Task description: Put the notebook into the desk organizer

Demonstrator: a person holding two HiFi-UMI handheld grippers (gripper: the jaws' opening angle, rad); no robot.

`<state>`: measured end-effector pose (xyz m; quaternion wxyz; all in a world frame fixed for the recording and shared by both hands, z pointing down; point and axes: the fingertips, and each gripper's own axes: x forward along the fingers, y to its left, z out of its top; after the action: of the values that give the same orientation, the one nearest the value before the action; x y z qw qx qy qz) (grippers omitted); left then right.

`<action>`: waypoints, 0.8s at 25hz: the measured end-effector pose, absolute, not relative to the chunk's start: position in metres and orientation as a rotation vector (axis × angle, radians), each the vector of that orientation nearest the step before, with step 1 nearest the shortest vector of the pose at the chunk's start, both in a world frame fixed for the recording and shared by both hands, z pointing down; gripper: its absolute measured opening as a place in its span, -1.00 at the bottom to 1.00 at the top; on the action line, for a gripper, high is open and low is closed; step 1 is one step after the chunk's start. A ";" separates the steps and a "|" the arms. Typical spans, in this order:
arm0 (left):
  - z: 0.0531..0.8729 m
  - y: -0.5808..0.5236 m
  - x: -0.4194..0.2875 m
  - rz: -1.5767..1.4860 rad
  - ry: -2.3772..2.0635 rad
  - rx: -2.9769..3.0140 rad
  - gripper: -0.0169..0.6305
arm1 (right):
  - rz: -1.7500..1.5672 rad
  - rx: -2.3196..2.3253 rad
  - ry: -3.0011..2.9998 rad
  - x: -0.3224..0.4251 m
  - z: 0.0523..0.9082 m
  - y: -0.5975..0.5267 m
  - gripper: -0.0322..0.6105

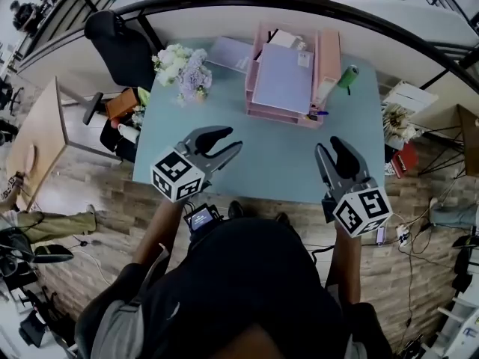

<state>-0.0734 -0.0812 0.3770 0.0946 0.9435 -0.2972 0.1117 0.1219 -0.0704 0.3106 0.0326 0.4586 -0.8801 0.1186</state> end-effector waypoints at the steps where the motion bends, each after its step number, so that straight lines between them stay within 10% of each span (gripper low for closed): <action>1: 0.379 -0.083 -0.077 0.331 -0.864 2.801 -0.29 | 0.368 1.433 -2.695 0.119 0.310 -0.070 -0.45; 20: 0.423 -0.133 -0.108 0.255 -0.789 2.700 -0.29 | 0.533 1.498 -2.603 0.095 0.356 -0.108 -0.45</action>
<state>-0.1082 -0.1332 0.4226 0.1577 0.9440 -0.2759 0.0890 0.0952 -0.1081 0.3558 0.0457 0.4907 -0.8525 0.1745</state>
